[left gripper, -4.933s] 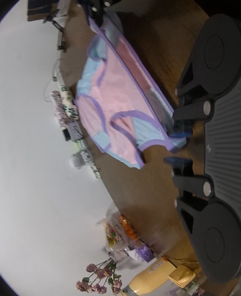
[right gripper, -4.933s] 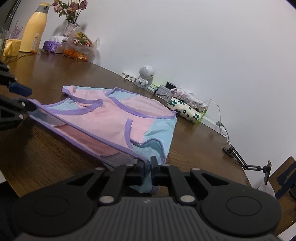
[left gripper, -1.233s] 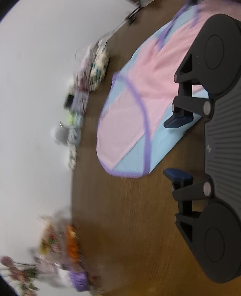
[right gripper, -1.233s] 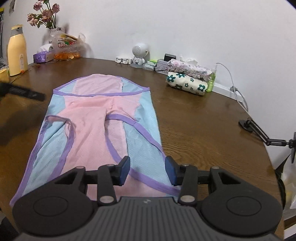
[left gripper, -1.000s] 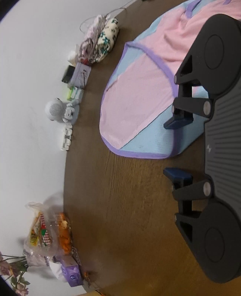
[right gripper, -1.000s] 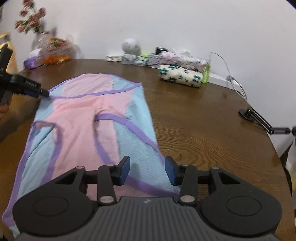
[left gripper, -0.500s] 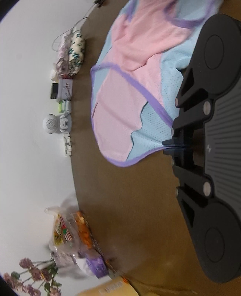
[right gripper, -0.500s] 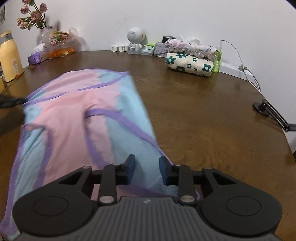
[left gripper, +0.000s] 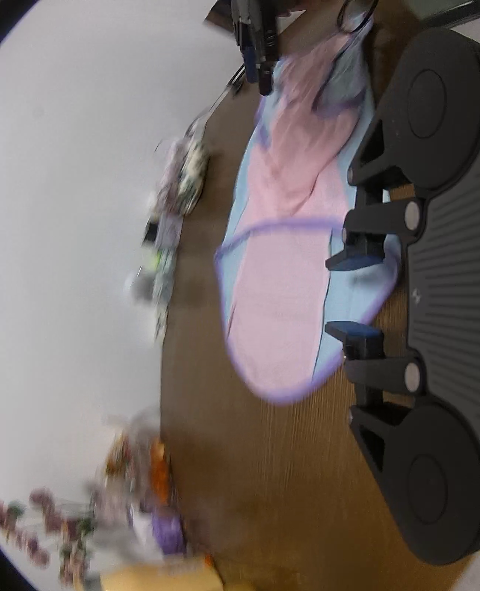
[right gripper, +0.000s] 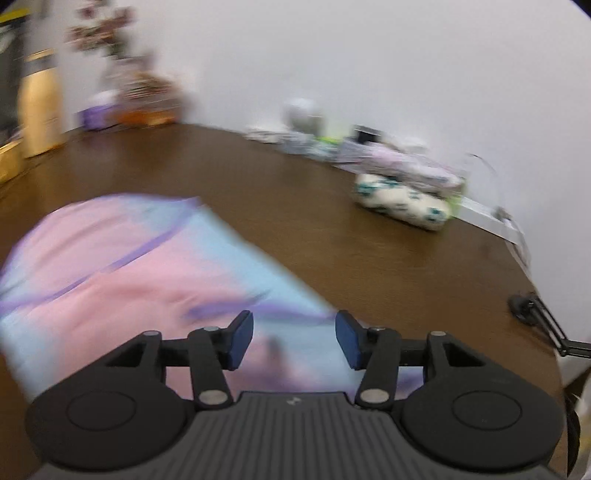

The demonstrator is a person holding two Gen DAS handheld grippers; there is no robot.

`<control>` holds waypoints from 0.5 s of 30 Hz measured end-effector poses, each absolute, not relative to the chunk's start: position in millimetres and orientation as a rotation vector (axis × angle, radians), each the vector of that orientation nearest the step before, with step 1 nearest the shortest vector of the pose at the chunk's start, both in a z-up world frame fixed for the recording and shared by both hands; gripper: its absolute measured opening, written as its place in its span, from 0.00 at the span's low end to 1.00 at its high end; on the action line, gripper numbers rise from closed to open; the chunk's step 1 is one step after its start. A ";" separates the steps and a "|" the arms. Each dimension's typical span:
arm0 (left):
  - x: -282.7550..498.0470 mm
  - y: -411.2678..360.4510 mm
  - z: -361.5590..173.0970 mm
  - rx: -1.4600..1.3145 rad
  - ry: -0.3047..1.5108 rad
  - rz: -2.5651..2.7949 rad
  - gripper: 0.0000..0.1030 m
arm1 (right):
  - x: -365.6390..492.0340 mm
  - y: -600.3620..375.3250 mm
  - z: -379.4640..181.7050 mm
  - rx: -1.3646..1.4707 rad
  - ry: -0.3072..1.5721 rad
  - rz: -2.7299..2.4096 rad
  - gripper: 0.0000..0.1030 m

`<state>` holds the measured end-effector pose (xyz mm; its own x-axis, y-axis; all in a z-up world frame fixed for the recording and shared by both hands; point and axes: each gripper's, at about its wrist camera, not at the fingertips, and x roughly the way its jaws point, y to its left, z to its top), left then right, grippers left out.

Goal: Fold clothes

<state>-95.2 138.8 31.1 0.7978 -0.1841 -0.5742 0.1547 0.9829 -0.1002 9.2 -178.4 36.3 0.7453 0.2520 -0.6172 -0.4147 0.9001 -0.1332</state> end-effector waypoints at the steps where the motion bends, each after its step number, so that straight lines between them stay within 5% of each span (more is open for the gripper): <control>1: -93.2 132.3 27.2 -0.023 0.622 -0.205 0.31 | -9.9 -178.7 33.5 -0.275 0.627 0.379 0.49; 7: -81.2 117.8 11.6 0.052 0.640 -0.184 0.32 | -88.8 -206.0 8.7 -0.169 0.674 0.262 0.43; 11: -80.2 118.9 8.3 0.056 0.676 -0.155 0.16 | -107.0 -219.8 -2.0 -0.102 0.723 0.223 0.30; 15: -92.6 119.9 8.4 0.076 0.684 -0.149 0.12 | -108.6 -231.8 -4.0 -0.090 0.727 0.189 0.23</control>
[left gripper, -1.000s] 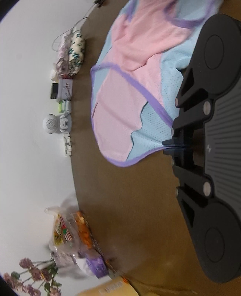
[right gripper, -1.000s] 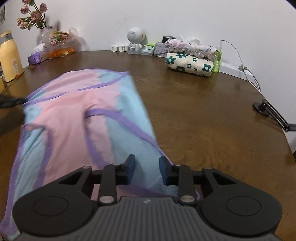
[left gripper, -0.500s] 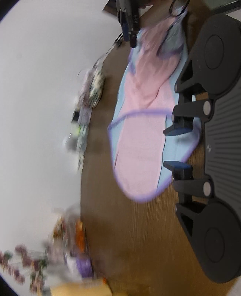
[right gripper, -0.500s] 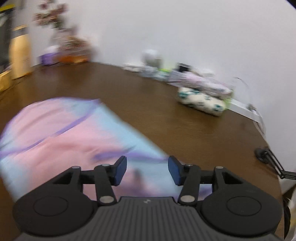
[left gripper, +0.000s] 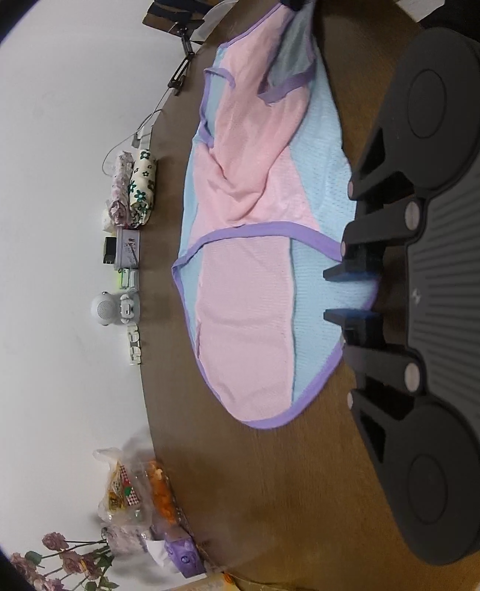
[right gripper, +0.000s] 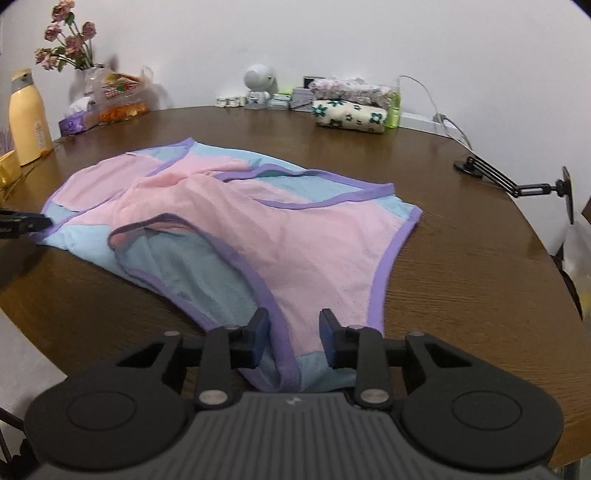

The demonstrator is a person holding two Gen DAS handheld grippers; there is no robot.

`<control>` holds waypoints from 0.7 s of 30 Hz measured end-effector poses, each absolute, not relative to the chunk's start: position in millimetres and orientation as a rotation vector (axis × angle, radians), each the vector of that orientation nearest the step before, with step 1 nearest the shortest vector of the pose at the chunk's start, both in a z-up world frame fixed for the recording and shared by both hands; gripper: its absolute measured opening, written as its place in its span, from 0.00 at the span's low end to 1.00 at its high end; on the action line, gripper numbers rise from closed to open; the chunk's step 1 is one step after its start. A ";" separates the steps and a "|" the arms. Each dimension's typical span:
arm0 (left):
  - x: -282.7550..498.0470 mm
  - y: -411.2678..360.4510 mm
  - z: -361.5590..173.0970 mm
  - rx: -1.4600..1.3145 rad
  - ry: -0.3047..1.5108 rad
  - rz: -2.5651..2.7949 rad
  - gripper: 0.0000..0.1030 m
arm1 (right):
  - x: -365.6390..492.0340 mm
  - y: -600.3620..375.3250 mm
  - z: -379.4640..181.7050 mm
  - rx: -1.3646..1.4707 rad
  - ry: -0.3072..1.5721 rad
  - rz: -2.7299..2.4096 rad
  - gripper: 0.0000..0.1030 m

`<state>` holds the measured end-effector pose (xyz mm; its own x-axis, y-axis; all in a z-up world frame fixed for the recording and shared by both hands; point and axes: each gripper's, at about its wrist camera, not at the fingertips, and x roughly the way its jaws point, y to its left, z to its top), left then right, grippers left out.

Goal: Fold clothes

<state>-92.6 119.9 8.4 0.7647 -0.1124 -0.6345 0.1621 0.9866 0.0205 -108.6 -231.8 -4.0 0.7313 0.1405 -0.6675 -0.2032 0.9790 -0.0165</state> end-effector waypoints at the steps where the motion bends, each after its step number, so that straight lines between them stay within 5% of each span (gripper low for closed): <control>1: -96.8 119.5 8.3 0.078 0.683 -0.153 0.12 | -106.3 -238.2 -3.8 -0.090 0.731 0.172 0.23; 13: -119.2 87.8 47.4 0.016 0.625 -0.249 0.19 | -95.2 -270.9 12.8 0.007 0.666 0.108 0.31; 21: -94.4 -37.7 42.0 0.156 0.610 -0.464 0.22 | 0.5 -210.1 33.8 0.021 0.711 0.374 0.31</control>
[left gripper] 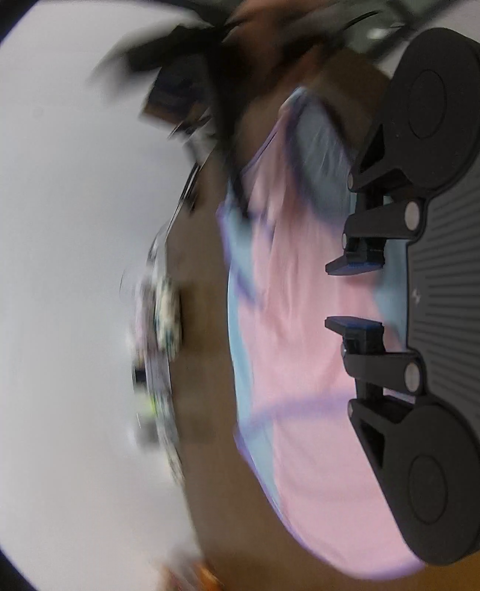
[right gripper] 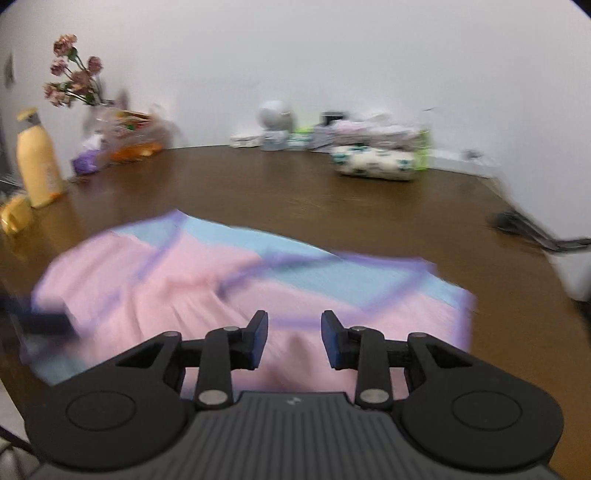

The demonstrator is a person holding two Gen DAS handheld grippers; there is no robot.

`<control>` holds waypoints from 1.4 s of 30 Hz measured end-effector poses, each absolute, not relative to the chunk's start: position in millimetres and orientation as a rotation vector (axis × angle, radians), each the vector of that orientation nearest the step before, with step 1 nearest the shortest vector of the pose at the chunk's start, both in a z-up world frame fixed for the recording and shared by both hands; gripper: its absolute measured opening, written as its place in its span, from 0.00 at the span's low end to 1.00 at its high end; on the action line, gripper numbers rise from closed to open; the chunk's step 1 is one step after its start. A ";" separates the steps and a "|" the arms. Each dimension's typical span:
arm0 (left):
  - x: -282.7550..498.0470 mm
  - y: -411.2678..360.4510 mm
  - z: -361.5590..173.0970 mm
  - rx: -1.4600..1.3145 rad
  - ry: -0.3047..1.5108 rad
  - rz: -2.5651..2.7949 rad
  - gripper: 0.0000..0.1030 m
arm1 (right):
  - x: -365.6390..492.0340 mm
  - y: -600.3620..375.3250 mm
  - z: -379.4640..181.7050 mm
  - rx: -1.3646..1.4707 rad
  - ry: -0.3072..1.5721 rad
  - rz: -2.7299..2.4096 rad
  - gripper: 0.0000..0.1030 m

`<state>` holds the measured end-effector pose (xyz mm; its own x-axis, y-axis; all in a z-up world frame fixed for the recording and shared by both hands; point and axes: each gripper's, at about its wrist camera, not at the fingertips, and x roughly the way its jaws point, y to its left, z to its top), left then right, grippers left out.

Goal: Fold clothes

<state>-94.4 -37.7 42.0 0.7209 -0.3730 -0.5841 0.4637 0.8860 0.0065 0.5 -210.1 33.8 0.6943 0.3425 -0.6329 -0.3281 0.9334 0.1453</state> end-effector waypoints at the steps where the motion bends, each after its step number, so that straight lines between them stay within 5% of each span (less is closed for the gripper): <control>1: -96.8 -51.2 37.1 0.196 0.600 -0.471 0.22 | 18.7 -204.7 33.6 0.051 0.748 0.403 0.31; 6: -97.5 -82.9 16.6 0.293 0.603 -0.439 0.22 | 87.2 -178.9 14.3 0.137 0.922 0.461 0.31; 10: -91.5 -78.5 9.5 0.242 0.634 -0.425 0.04 | 101.6 -165.2 7.9 0.128 0.919 0.463 0.29; 13: -92.1 -70.0 11.6 0.187 0.623 -0.432 0.01 | 105.9 -157.9 4.3 0.085 0.888 0.445 0.02; 18: -99.9 -66.7 18.9 0.141 0.582 -0.470 0.01 | 114.2 -167.5 11.1 0.158 0.856 0.459 0.02; 21: -99.3 -66.3 13.7 0.149 0.589 -0.465 0.03 | 122.3 -170.8 10.3 0.183 0.860 0.489 0.10; 23: -98.7 -61.0 11.1 0.117 0.593 -0.456 0.17 | 122.4 -178.0 9.9 0.190 0.863 0.476 0.30; 25: -96.6 -57.5 11.6 0.095 0.601 -0.466 0.31 | 114.7 -188.2 15.3 0.192 0.841 0.462 0.32; 30: -88.1 -74.2 13.3 0.165 0.592 -0.469 0.32 | 93.9 -193.6 21.6 0.151 0.891 0.477 0.32; 31: -87.8 -82.2 11.8 0.198 0.592 -0.462 0.30 | 90.2 -188.9 20.0 0.119 0.903 0.488 0.32; 32: -85.4 -85.2 9.6 0.202 0.603 -0.448 0.08 | 86.9 -183.5 17.9 0.085 0.913 0.497 0.32; 33: -82.3 -86.9 7.1 0.200 0.617 -0.432 0.00 | 84.1 -177.9 14.8 0.051 0.916 0.501 0.30; 35: -80.3 -81.4 6.3 0.160 0.622 -0.424 0.01 | 81.7 -168.3 8.7 0.004 0.911 0.510 0.04; 42: -94.3 -56.4 3.7 0.041 0.597 -0.327 0.01 | 92.1 -177.7 12.5 0.139 0.869 0.517 0.03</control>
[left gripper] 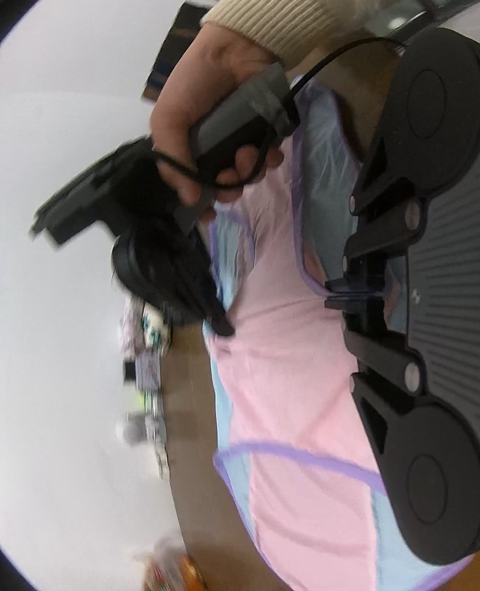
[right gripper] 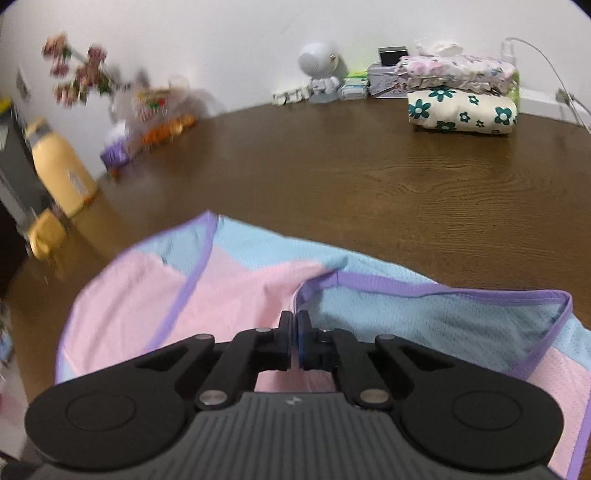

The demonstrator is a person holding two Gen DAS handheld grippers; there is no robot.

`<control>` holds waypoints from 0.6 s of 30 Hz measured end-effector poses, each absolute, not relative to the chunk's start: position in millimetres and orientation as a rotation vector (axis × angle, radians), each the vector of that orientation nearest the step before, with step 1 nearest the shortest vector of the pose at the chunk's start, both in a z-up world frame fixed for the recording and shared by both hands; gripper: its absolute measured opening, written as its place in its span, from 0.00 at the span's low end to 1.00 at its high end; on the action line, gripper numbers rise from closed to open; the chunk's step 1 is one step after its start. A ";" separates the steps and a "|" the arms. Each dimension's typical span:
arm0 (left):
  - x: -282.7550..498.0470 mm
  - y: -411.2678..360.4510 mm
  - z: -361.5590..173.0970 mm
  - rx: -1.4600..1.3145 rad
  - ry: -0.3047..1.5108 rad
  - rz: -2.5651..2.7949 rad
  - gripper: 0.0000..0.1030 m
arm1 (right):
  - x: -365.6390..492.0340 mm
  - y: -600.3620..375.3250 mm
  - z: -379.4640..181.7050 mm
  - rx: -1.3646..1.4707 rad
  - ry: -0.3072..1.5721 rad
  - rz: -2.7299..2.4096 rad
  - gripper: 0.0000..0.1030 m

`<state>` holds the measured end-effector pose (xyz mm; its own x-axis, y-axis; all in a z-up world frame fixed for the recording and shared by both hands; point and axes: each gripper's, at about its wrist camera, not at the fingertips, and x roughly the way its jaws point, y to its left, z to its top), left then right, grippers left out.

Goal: Fold clothes

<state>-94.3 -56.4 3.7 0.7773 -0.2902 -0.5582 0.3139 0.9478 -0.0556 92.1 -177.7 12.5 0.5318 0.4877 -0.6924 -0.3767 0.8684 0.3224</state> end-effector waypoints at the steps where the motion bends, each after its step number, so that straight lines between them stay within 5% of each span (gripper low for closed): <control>1: -96.4 -56.9 1.9 0.047 0.597 -0.330 0.02 | 91.9 -177.1 10.9 0.137 0.871 0.518 0.03; 4: -103.7 -57.6 1.5 0.065 0.578 -0.333 0.13 | 89.9 -173.0 7.5 0.114 0.890 0.523 0.08; 7: -105.8 -52.7 7.7 0.047 0.572 -0.361 0.36 | 90.1 -179.4 14.9 0.126 0.866 0.493 0.38; 9: -101.9 -49.3 10.7 0.021 0.575 -0.359 0.37 | 96.7 -185.5 19.0 0.145 0.852 0.458 0.38; 12: -88.4 -49.7 10.6 -0.003 0.608 -0.330 0.34 | 109.0 -185.8 15.2 0.187 0.888 0.462 0.35; 14: -79.6 -50.9 8.3 -0.019 0.644 -0.311 0.10 | 113.9 -179.4 10.2 0.193 0.916 0.479 0.30; 15: -78.2 -50.0 8.2 -0.024 0.647 -0.304 0.05 | 114.2 -173.8 7.4 0.181 0.927 0.489 0.26; 17: -78.2 -46.9 8.2 -0.034 0.647 -0.294 0.02 | 111.2 -163.4 4.3 0.139 0.924 0.493 0.02; 18: -79.5 -44.6 8.3 -0.041 0.647 -0.295 0.02 | 108.9 -160.0 4.3 0.119 0.917 0.490 0.02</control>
<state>-79.5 -44.6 8.3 0.7578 -0.2832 -0.5878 0.2579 0.9576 -0.1288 108.9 -160.0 4.3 0.5069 0.4556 -0.7318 -0.3558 0.8838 0.3038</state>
